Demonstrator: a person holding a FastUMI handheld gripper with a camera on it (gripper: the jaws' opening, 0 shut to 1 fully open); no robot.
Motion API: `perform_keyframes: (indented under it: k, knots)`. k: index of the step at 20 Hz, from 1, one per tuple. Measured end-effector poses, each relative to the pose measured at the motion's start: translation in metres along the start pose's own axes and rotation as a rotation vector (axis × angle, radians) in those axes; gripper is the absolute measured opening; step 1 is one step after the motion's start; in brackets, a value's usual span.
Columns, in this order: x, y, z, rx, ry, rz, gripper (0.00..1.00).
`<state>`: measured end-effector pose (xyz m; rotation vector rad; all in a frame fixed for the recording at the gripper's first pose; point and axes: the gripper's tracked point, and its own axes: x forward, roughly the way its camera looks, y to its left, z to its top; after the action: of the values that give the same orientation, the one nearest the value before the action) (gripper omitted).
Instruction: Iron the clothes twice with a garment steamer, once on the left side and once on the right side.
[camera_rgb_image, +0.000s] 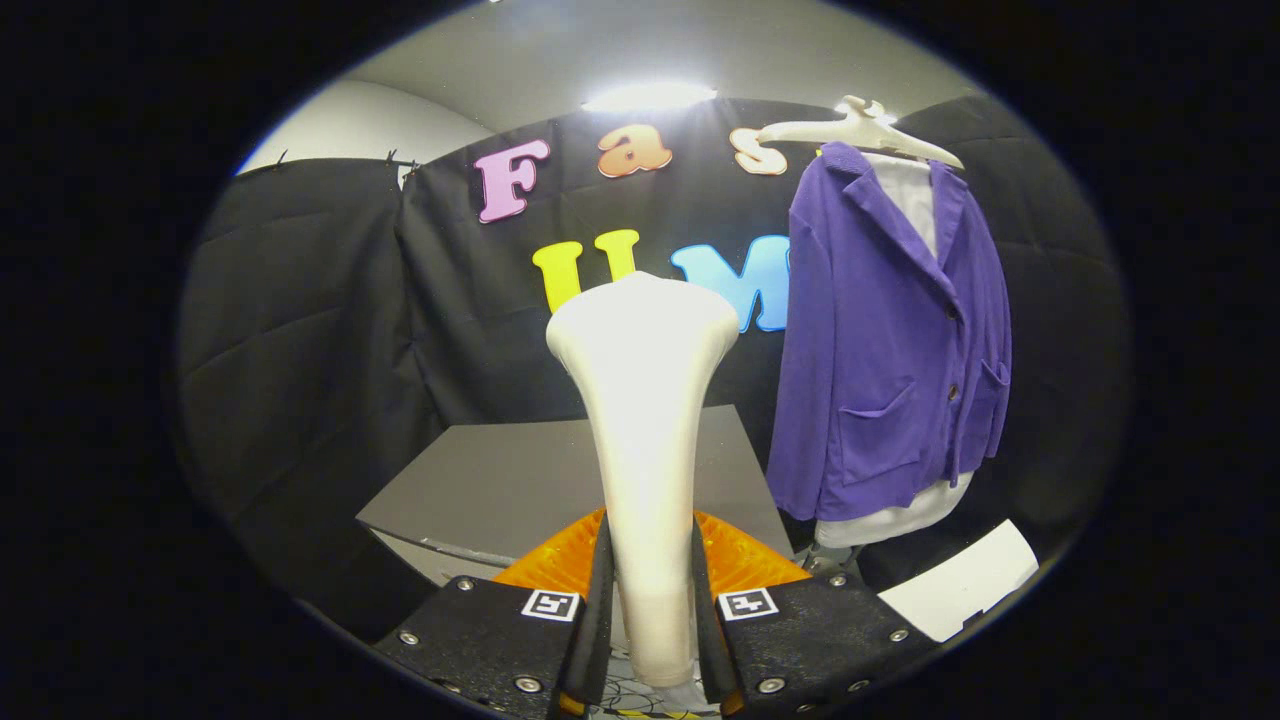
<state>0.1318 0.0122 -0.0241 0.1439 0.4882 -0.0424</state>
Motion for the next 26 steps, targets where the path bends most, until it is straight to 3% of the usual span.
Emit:
perform_keyframes:
  k: [7,13,19,26]
  knots:
    - [-0.056,-0.046,-0.029,-0.056,-0.097,-0.017,0.36]
    - [-0.082,-0.055,-0.033,-0.113,-0.163,0.002,0.36]
    - [-0.09,-0.065,0.013,-0.112,-0.24,-0.017,0.36]
    - [-0.061,-0.091,0.078,-0.104,-0.319,-0.069,0.36]
